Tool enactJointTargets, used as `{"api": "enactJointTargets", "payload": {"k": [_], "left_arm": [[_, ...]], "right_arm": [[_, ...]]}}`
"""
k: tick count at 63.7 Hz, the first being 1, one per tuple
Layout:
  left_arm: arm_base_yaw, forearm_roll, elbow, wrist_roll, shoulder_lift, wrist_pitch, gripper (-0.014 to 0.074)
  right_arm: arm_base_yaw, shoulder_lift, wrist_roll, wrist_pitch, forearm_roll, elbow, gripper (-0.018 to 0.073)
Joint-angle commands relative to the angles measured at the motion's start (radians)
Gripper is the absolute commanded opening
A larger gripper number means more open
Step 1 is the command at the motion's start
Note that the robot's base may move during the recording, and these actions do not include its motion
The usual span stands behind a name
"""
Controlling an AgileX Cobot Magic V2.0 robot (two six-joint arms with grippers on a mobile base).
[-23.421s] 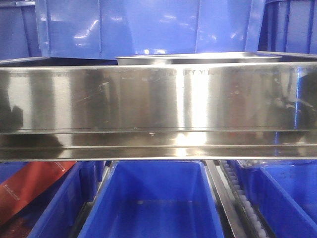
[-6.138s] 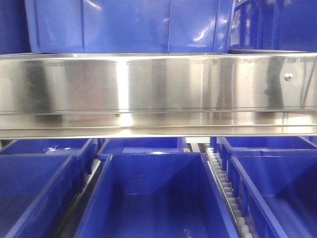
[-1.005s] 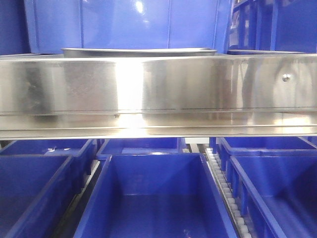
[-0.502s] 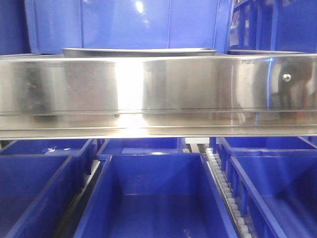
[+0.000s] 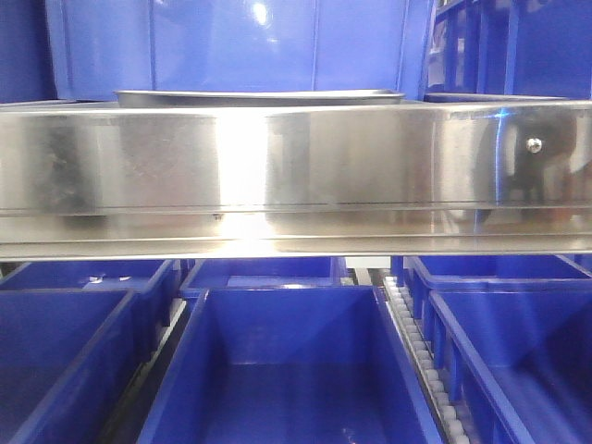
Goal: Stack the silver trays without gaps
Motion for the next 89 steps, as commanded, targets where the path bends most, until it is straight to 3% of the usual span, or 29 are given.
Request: {"api": "enactJointTargets", "payload": {"k": [1, 89], "left_arm": [[-0.004, 0.004, 0.000, -0.006, -0.003, -0.016, -0.0008], [-0.004, 0.004, 0.000, -0.006, -0.003, -0.016, -0.0008]], "right_arm": [[0.003, -0.007, 0.001, -0.010, -0.007, 0.000, -0.0079], [0.003, -0.007, 0.037, -0.021, -0.031, 0.000, -0.0079]]}}
